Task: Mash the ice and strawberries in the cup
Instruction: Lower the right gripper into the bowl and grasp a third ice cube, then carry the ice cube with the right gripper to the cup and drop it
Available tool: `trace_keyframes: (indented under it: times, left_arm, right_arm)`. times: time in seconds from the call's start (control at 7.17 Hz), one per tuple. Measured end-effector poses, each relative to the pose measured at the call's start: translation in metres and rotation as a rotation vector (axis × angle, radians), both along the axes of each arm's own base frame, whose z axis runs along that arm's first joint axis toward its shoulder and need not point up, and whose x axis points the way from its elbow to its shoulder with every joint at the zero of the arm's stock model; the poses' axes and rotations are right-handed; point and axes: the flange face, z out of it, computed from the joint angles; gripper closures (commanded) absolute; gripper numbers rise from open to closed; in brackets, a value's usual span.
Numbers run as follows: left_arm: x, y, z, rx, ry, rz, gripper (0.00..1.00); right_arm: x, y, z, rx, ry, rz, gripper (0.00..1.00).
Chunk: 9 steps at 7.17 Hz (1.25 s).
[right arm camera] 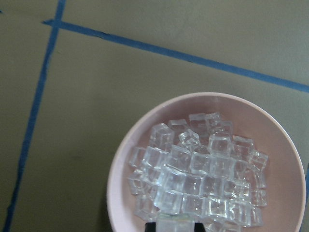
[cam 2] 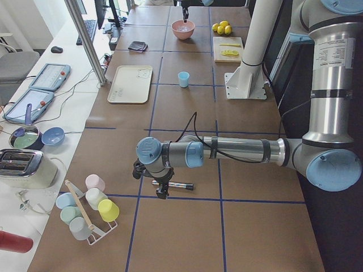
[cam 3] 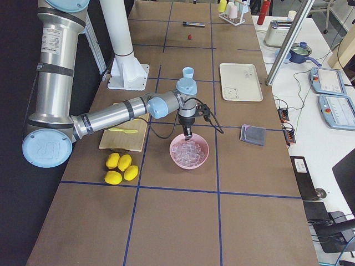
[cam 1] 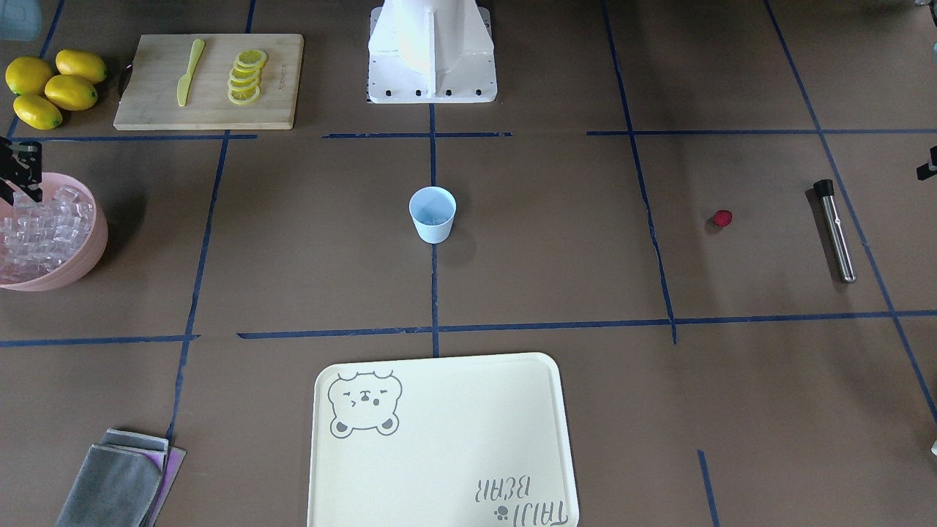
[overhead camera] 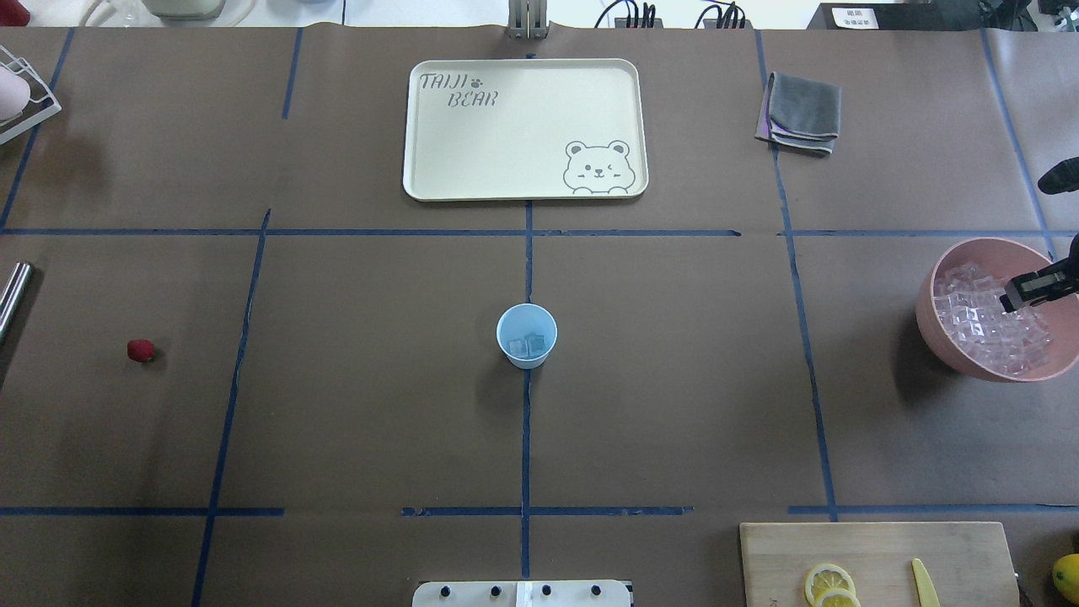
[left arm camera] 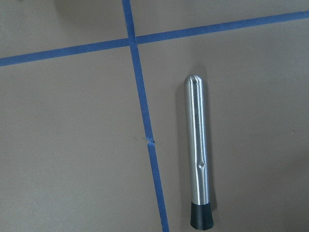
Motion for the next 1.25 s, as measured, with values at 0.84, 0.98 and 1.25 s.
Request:
trace_keyframes:
  times: [0.84, 0.98, 1.25]
  left_arm:
    - [0.0, -0.002, -0.005, 0.009, 0.001, -0.002, 0.0]
    - [0.0, -0.002, -0.006, 0.009, 0.001, -0.002, 0.0]
    - [0.0, -0.003, -0.006, 0.01, 0.001, -0.002, 0.0]
  right_arm:
    - [-0.245, -0.021, -0.213, -0.1, -0.184, 0.233, 0.87]
    - [-0.304, -0.011, -0.247, -0.122, -0.168, 0.258, 0.87]
    - [-0.383, 0.01, -0.308, -0.161, -0.14, 0.293, 0.87]
